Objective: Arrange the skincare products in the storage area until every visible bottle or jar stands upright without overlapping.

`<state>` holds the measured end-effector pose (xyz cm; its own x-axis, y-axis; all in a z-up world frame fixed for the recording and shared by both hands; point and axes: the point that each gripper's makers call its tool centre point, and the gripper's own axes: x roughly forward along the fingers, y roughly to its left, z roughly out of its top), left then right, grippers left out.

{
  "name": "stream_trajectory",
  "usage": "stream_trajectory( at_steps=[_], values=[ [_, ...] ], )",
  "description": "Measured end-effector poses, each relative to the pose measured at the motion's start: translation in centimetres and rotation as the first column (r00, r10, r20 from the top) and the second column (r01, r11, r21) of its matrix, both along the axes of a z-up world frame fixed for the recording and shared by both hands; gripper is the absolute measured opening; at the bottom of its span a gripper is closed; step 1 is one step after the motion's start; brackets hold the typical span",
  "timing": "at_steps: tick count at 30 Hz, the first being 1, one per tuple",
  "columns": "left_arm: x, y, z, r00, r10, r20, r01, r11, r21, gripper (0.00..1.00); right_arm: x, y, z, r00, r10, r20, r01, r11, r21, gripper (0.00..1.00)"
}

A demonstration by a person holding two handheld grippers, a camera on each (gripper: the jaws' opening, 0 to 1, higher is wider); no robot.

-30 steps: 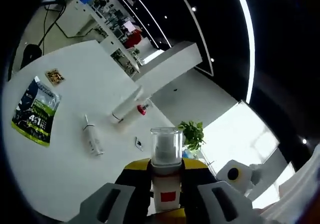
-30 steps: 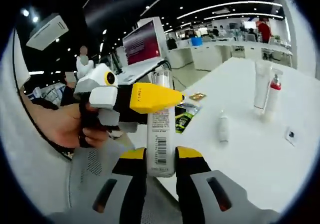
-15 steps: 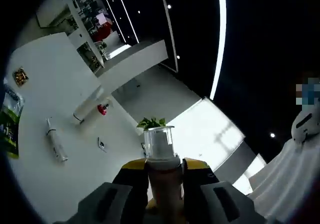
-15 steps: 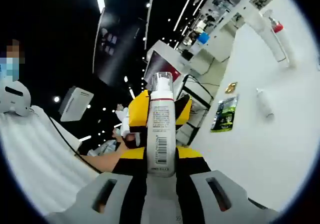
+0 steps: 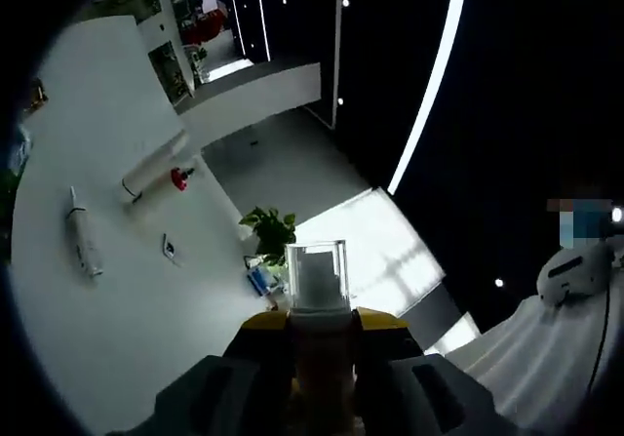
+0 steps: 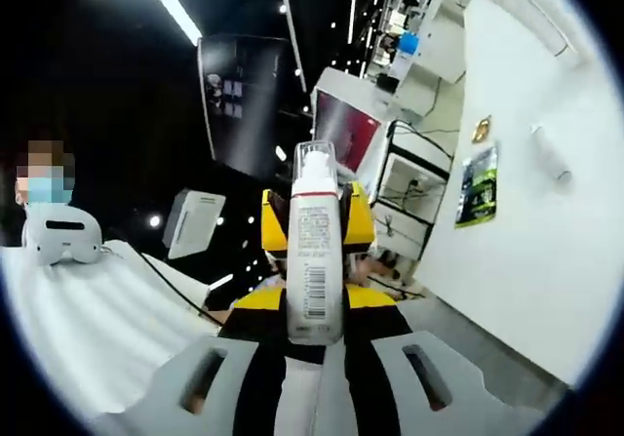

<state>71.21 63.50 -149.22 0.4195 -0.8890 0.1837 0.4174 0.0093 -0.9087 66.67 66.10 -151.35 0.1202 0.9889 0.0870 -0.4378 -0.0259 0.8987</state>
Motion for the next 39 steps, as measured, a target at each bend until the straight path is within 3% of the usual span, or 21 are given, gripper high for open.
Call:
stream_trajectory(
  at_steps=[3, 4, 5, 7, 10, 11, 15, 19, 22, 24, 25, 29, 31, 34, 36, 39],
  values=[
    [0.8, 0.9, -1.0, 0.998, 0.068, -0.016, -0.067, 0.997, 0.041, 0.23, 1.7, -0.4, -0.9, 0.993, -0.106, 0.05, 0.109, 0.992, -0.066, 0.2],
    [1.2, 1.4, -1.7, 0.995, 0.101, 0.0, -0.101, 0.991, 0.091, 0.23, 2.3, -0.6, -1.6, 0.985, -0.135, 0.106, 0.148, 0.98, -0.131, 0.22],
    [1.2, 1.5, -2.2, 0.993, 0.11, 0.031, -0.113, 0.983, 0.145, 0.23, 2.2, -0.5, -2.1, 0.978, -0.107, 0.18, 0.142, 0.971, -0.194, 0.22],
    [1.1, 1.4, -2.8, 0.992, 0.117, 0.044, -0.124, 0.969, 0.213, 0.23, 2.3, -0.3, -2.7, 0.959, -0.078, 0.273, 0.156, 0.948, -0.279, 0.24],
    [1.4, 1.5, -3.3, 0.989, 0.141, 0.054, -0.15, 0.954, 0.261, 0.23, 2.7, -0.2, -3.3, 0.921, -0.036, 0.388, 0.197, 0.901, -0.385, 0.28],
    [1.5, 1.5, -3.4, 0.987, 0.151, 0.051, -0.16, 0.949, 0.27, 0.23, 3.1, -0.3, -3.6, 0.904, -0.022, 0.427, 0.223, 0.876, -0.428, 0.28],
    [2.1, 1.4, -4.2, 0.98, 0.183, 0.073, -0.198, 0.912, 0.359, 0.23, 3.5, -0.2, -3.8, 0.86, 0.028, 0.51, 0.269, 0.823, -0.5, 0.28],
    [2.0, 0.7, -4.8, 0.977, 0.178, 0.116, -0.212, 0.866, 0.453, 0.23, 3.6, 0.4, -3.1, 0.791, 0.09, 0.605, 0.319, 0.783, -0.533, 0.23],
    [2.0, 0.1, -4.7, 0.978, 0.182, 0.104, -0.21, 0.867, 0.452, 0.23, 4.1, 0.3, -3.5, 0.76, 0.125, 0.637, 0.365, 0.73, -0.579, 0.23],
    [2.0, -0.2, -4.9, 0.977, 0.198, 0.085, -0.215, 0.861, 0.461, 0.23, 4.5, -0.2, -4.0, 0.757, 0.134, 0.639, 0.395, 0.685, -0.612, 0.2],
    [2.1, -0.1, -5.1, 0.973, 0.205, 0.105, -0.231, 0.847, 0.479, 0.23, 4.4, -0.1, -4.0, 0.772, 0.124, 0.623, 0.388, 0.685, -0.617, 0.19],
    [2.2, 0.1, -5.4, 0.977, 0.185, 0.107, -0.214, 0.857, 0.47, 0.23, 4.8, -1.2, -4.0, 0.785, 0.083, 0.614, 0.403, 0.684, -0.608, 0.17],
    [1.8, -0.1, -4.9, 0.983, 0.152, 0.105, -0.183, 0.877, 0.443, 0.23, 4.5, -1.2, -3.8, 0.793, 0.071, 0.605, 0.388, 0.708, -0.591, 0.16],
    [1.5, -0.2, -4.8, 0.983, 0.127, 0.134, -0.174, 0.878, 0.445, 0.24, 4.3, -1.3, -3.7, 0.793, 0.068, 0.606, 0.381, 0.72, -0.579, 0.16],
    [1.5, -0.2, -4.6, 0.981, 0.124, 0.149, -0.177, 0.884, 0.433, 0.24, 4.3, -1.1, -3.4, 0.823, 0.002, 0.569, 0.368, 0.761, -0.535, 0.16],
    [1.3, -0.4, -4.5, 0.983, 0.11, 0.149, -0.164, 0.89, 0.425, 0.24, 4.5, -1.3, -3.1, 0.841, -0.065, 0.538, 0.381, 0.776, -0.502, 0.16]
  ],
)
